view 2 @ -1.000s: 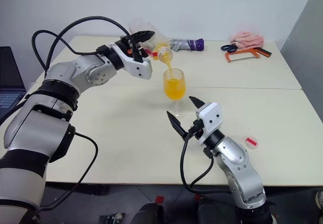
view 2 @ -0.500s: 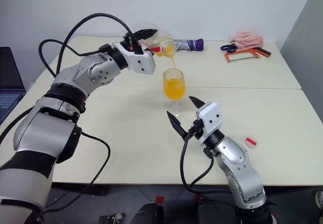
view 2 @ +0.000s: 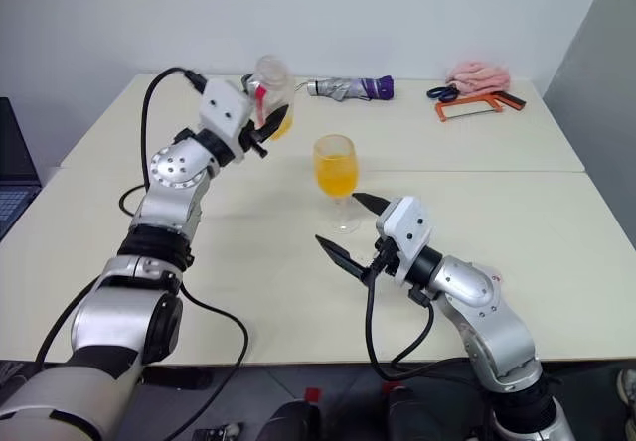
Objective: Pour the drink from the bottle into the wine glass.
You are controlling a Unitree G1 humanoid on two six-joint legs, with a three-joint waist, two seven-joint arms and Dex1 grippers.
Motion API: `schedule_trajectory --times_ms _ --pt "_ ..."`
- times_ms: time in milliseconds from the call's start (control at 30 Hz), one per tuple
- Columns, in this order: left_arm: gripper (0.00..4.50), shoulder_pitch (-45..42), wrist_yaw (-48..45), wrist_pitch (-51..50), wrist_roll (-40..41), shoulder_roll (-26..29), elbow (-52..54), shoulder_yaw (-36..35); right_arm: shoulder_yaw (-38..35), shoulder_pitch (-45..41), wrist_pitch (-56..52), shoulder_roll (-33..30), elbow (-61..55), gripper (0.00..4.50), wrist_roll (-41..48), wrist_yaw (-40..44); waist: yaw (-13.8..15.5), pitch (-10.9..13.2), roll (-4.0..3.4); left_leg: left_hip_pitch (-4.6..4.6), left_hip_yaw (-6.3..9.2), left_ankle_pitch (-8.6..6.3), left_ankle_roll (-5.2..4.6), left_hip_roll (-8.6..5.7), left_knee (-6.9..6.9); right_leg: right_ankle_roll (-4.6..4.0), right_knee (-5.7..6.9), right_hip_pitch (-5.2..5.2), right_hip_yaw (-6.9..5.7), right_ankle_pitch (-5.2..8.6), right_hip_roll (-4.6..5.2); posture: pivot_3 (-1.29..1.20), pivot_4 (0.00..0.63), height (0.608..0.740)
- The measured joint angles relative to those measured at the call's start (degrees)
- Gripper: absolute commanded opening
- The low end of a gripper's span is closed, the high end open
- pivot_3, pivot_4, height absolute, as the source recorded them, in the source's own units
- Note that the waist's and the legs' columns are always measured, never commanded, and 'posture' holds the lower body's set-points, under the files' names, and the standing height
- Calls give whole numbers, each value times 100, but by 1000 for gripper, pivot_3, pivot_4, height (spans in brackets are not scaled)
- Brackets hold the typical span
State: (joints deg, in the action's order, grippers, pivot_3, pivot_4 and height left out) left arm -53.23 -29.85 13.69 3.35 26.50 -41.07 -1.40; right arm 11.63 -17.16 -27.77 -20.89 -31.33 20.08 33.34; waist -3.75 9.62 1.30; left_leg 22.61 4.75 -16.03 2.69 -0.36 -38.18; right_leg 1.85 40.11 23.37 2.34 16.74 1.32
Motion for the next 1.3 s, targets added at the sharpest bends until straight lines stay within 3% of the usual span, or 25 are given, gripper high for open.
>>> schedule_trajectory --times_ms 133,300,567,767,1067,1300 --pt "1689 1006 96 -1257 550 70 1067 -505 138 -485 -531 -205 -39 4500 147 167 -49 -1 2 -1 13 0 0 6 -3 0 9 0 -5 0 1 0 150 740" --pt "1689 1788 401 -2263 969 147 2054 -1055 413 -965 -832 16 255 4500 79 108 -33 -5 7 2 18 0 -1 3 -21 0 17 -4 -5 0 10 0 150 740" --pt "1689 2629 399 -2608 1132 260 2460 -1347 544 -1303 -863 286 629 4500 -186 -2 69 -6 9 4 16 -1 -2 -2 -33 0 19 -6 -6 0 20 0 150 740" --pt "1689 2768 292 -2553 1255 259 2398 -1471 545 -1346 -859 400 712 4500 -265 5 79 -7 10 2 13 -11 -19 -2 -33 0 19 -6 -5 0 21 0 150 740" --pt "4469 2817 25 -2351 1382 258 2105 -1549 544 -1404 -901 508 717 4500 -306 12 72 -7 11 1 13 -12 -22 0 -31 0 20 -6 -6 0 20 0 150 740" --pt "4469 3259 87 -2293 1346 207 2441 -1526 550 -975 -681 209 704 4500 -379 151 83 -8 12 2 13 -13 -23 -1 -28 0 16 -7 -6 0 24 0 150 740"
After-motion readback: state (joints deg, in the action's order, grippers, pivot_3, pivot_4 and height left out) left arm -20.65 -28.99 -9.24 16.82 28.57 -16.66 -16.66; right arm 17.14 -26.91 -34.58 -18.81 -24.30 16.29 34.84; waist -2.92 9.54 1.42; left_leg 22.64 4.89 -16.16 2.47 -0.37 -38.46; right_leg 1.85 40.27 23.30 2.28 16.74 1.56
